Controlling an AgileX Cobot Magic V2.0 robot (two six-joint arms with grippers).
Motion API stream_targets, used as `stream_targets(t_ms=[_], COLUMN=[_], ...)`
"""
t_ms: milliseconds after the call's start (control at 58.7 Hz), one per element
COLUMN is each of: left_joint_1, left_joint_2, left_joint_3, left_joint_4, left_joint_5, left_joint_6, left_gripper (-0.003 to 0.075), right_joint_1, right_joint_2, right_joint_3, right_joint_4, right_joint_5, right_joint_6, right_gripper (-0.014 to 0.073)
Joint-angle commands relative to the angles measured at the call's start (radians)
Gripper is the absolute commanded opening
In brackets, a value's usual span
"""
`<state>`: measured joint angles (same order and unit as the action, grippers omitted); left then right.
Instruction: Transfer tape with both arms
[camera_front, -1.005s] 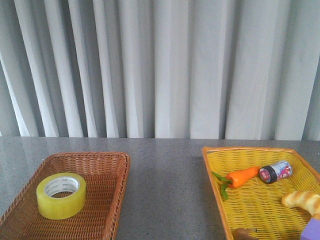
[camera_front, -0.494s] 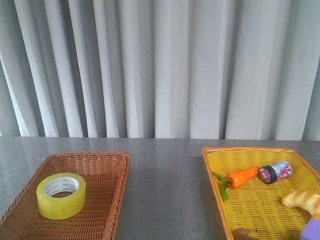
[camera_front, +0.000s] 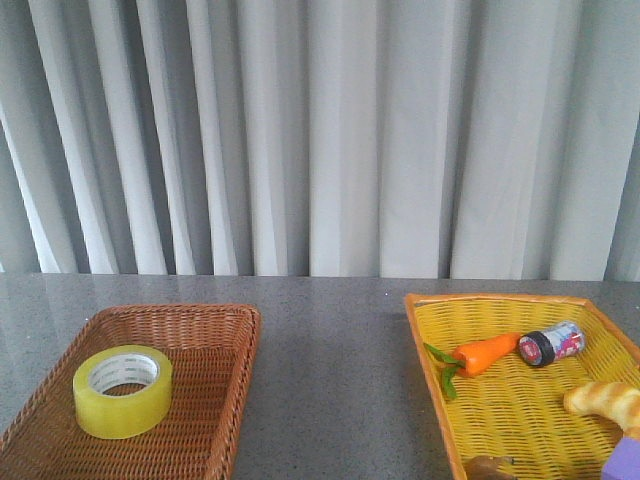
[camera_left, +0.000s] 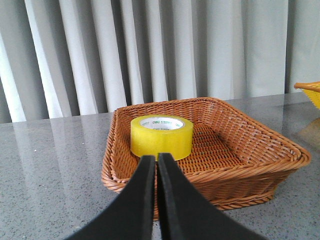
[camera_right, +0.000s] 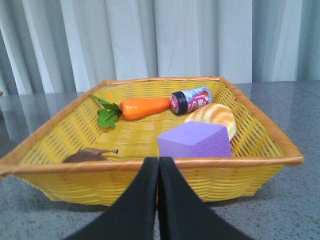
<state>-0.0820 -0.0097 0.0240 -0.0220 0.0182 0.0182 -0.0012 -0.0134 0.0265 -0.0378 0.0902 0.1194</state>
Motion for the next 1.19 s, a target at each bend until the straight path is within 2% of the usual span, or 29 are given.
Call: stream_targets(t_ms=[0,239,375,1176], left_joint_1=[0.001,0.001,0.001,0.001], left_joint_2=[-0.017,-0.017,-0.017,-0.017], left_joint_3=[-0.009,-0.009,-0.009,-0.009], left_joint_4=[-0.010,-0.010,-0.010,-0.010], left_joint_5=[-0.082,-0.082,-0.082,-0.082], left_joint_6=[-0.008,-0.008,-0.008,-0.008], left_gripper=[-0.0006,-0.0006,-0.0006,-0.0006], right_joint_1=[-0.005,-0.005,-0.005,-0.005], right_joint_2=[-0.007,-0.009,-0.009,-0.008], right_joint_3=[0.005,0.005,0.005,0.004], right_joint_4=[0.031,0.038,0.071,0.064], right_joint_5=[-0.090,-0.114,-0.151,-0.155], right_joint_6=[-0.007,-0.114,-0.069,-0.069], right_gripper=[-0.0004,-0.0004,-0.0004,-0.0004])
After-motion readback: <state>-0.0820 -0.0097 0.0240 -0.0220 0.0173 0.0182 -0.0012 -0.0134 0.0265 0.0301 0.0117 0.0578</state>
